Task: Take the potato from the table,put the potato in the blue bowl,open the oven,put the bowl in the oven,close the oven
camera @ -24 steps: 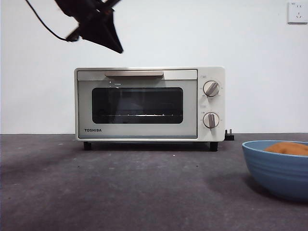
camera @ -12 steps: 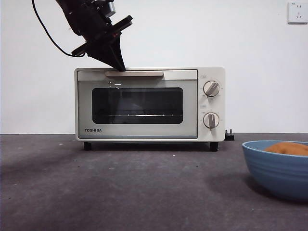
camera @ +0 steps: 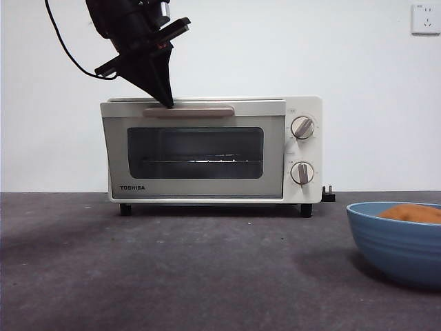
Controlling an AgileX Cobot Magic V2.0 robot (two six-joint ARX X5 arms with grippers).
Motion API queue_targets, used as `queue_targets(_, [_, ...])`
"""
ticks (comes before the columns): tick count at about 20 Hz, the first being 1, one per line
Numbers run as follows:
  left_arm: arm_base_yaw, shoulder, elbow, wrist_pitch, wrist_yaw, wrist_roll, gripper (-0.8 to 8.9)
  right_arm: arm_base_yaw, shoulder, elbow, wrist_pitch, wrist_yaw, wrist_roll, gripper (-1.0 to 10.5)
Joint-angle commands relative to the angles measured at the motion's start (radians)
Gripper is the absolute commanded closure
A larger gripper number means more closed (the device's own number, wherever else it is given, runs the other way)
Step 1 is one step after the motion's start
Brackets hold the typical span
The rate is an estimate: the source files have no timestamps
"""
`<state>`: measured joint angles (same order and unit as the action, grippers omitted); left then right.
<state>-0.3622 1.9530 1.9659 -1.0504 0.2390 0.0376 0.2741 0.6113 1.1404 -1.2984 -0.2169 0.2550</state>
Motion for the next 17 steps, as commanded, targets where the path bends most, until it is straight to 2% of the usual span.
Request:
queue_targets(1, [-0.008,0.041,-0.027,-0.035,-0.034,0.013,8.19,0.002,-0.044,0.001,0.001,0.000,0.023,9.5])
queue_targets(11, [-0.086,0.044,-0.030,-0.064,-0.144,-0.047,8.19,0.002,-0.192,0.002,-0.045,0.000,0.051,9.5])
queue_targets(17, [-0.119,0.044,-0.135,-0.031,-0.187,-0.081,8.19,0.002,-0.192,0.002,-0.063,0.000,0.051,9.5])
